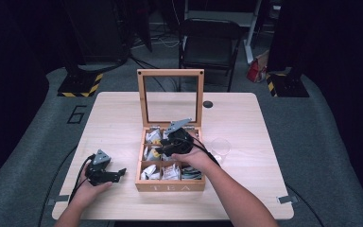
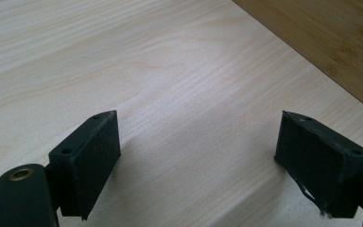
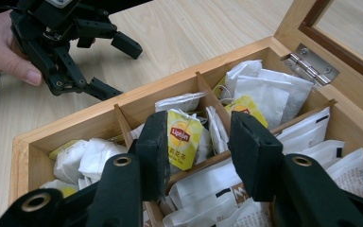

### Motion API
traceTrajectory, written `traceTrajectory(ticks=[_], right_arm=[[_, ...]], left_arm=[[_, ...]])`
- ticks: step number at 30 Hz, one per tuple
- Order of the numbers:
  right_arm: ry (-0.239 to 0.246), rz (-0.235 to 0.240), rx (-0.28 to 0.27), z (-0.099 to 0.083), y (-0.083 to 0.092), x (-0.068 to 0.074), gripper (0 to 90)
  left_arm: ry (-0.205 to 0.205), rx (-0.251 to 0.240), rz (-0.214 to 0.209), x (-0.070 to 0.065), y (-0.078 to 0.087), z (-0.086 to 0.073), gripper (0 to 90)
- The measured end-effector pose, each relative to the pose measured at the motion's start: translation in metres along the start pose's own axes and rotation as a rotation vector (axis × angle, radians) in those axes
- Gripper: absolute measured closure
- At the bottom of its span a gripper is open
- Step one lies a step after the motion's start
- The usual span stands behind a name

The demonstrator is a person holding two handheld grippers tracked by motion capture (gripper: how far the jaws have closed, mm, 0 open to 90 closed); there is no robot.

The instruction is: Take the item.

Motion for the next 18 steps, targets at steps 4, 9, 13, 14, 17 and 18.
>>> traceTrajectory(ticks=[4,9,13,14,17,18], right_arm=[[0.001,0.015,0.009,0.000,-0.004,0.001,58.7],[0.002,0.018,0.009,0.002,-0.008,0.002,59.1],[0.004,0.025,0.012,0.002,-0.010,0.003,59.8],[0.005,0.024,0.016,0.002,-0.011,0.002,59.9],[0.001,0.024,0.021,0.002,-0.013,0.001,60.6],[-0.006,0.026,0.023,0.002,-0.013,0.001,60.8]], left_arm=[[0.000,0.000,0.000,0.000,0.000,0.000,14.1],[0.000,0.000,0.000,0.000,0.000,0.000,14.1],[-0.005,-0.003,-0.004,-0.001,0.000,0.000,14.1],[-0.005,0.001,-0.007,-0.001,0.000,0.000,14.1],[-0.005,-0.003,-0.004,-0.001,0.000,0.000,14.1],[-0.003,-0.002,-0.005,-0.001,0.000,0.000,14.1]])
Point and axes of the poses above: each handheld gripper's, and its own axes: y roughly backward along the jaws, z roughly out of its top, x roughly to its left, the point moved 10 cm from there along -y, roughly forward along the jaws, and after that the axes turned 9 degrees about z, right-handed, at the moved point
